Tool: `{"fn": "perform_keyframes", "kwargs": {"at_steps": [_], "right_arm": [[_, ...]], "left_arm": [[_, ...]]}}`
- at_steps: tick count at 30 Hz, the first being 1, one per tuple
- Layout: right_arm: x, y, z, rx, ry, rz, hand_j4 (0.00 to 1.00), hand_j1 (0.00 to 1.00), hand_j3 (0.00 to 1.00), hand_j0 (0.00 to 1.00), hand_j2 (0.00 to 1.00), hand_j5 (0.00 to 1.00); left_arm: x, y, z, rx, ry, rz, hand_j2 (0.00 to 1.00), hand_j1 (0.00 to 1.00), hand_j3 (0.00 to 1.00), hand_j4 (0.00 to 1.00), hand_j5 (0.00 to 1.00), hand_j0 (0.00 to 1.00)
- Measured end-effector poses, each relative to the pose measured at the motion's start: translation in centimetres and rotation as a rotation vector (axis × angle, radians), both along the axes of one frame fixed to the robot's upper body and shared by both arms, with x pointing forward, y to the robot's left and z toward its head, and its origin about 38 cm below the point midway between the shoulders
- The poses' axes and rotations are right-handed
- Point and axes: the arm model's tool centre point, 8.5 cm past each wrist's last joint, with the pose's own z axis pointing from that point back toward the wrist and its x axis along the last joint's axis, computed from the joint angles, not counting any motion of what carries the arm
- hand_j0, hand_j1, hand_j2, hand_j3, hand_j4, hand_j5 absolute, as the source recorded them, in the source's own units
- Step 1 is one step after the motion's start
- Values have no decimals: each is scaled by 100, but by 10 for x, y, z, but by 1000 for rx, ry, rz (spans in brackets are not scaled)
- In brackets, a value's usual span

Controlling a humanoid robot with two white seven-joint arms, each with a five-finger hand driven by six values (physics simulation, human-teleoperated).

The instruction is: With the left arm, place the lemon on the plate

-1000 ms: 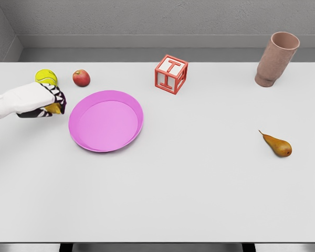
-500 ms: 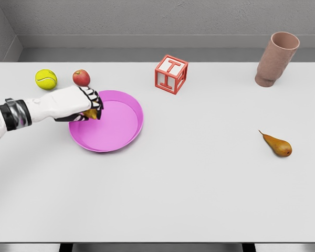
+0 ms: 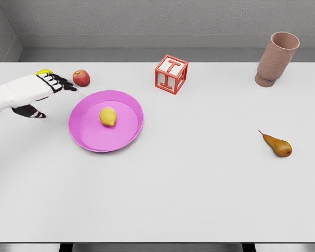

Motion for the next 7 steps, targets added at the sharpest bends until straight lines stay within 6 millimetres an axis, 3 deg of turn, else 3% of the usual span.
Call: {"fn": "perform_keyframes", "kwargs": {"at_steps": [3, 7], "right_arm": [[0, 0, 0, 0, 0, 0, 100, 100, 100, 100, 100, 100], [0, 0, 0, 0, 0, 0, 100, 100, 100, 100, 100, 100]], "left_arm": [[-1, 26, 8, 0, -6, 62, 100, 100, 100, 100, 100, 100], [-4, 34, 8, -5, 2, 79, 100, 100, 100, 100, 100, 100]]}}
